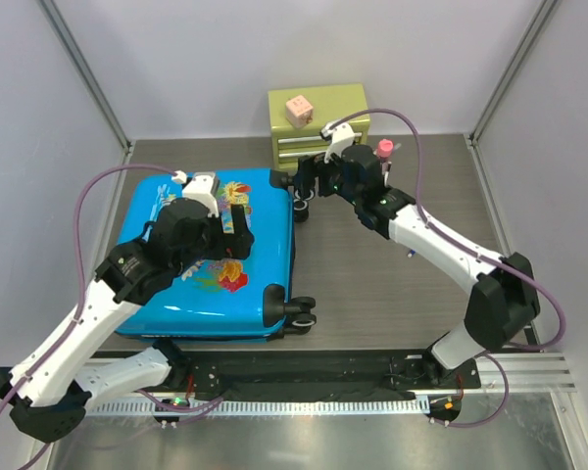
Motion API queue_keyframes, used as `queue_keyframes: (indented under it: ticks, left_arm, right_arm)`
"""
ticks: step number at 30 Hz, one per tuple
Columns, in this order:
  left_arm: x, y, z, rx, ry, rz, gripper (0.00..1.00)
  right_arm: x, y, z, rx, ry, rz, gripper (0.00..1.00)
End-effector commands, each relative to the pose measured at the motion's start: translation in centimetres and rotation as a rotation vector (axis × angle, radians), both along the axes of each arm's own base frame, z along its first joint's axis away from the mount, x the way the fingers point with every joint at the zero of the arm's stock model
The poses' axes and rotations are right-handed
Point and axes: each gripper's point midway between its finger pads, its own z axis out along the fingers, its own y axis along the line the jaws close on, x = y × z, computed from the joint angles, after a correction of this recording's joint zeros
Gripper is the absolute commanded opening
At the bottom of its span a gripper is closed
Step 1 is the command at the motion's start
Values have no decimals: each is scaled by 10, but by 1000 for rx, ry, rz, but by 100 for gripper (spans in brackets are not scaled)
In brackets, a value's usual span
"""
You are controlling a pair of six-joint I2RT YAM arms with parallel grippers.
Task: Pack the luggage
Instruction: Zip the luggage at the center of the board.
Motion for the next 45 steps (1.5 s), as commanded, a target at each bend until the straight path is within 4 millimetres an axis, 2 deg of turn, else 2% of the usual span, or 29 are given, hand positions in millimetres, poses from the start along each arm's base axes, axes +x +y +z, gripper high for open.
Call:
queue_keyframes:
  ticks: [1, 7, 11, 17, 20, 23, 24, 27, 33, 36, 39, 40, 42, 43, 45]
  left_arm:
    - [-3, 23, 8, 35, -16, 70, 100]
    - [-7, 31, 11, 46, -27, 75, 100]
    - [-8, 32, 9, 47, -22, 76, 100]
    - [-11, 36, 6, 56, -17, 83, 100]
    - [-13, 39, 6, 58, -18, 86, 100]
    - [-16, 40, 7, 52, -18, 80, 100]
    - [-17, 40, 6, 52, -16, 81, 100]
    - [-19, 40, 2, 54, -4, 73, 100]
    - [-21, 43, -6, 76, 17, 77, 100]
    - [-25, 46, -8, 79, 24, 79, 100]
    - [-28, 52, -12, 84, 29, 99, 100]
    - [-29, 55, -11, 80, 22, 109, 100]
    - [-30, 56, -15, 84, 30, 112, 100]
    - [-31, 56, -18, 93, 40, 109, 100]
    - [-31, 57, -23, 110, 58, 109, 100]
  right_arm:
    - [-5, 12, -30, -197, 57, 174, 100]
    - [1, 11, -66, -291, 98, 196, 100]
    - [11, 13, -75, -284, 111, 170, 100]
    - [14, 9, -59, -217, 33, 110, 100]
    - [23, 6, -47, -198, -16, 62, 100]
    - [29, 9, -45, -197, -20, 58, 100]
    - [31, 10, -52, -205, -9, 57, 100]
    - [34, 13, -54, -204, -11, 62, 99]
    - [35, 20, -56, -198, -39, 94, 85]
    - [39, 22, -61, -209, -30, 95, 74]
    - [41, 23, -66, -214, -7, 95, 56]
    - [41, 24, -69, -218, 5, 95, 44]
    - [43, 19, -75, -225, 25, 65, 31]
    - [43, 16, -79, -236, 41, 46, 19]
    - [42, 8, -81, -248, 60, 9, 10]
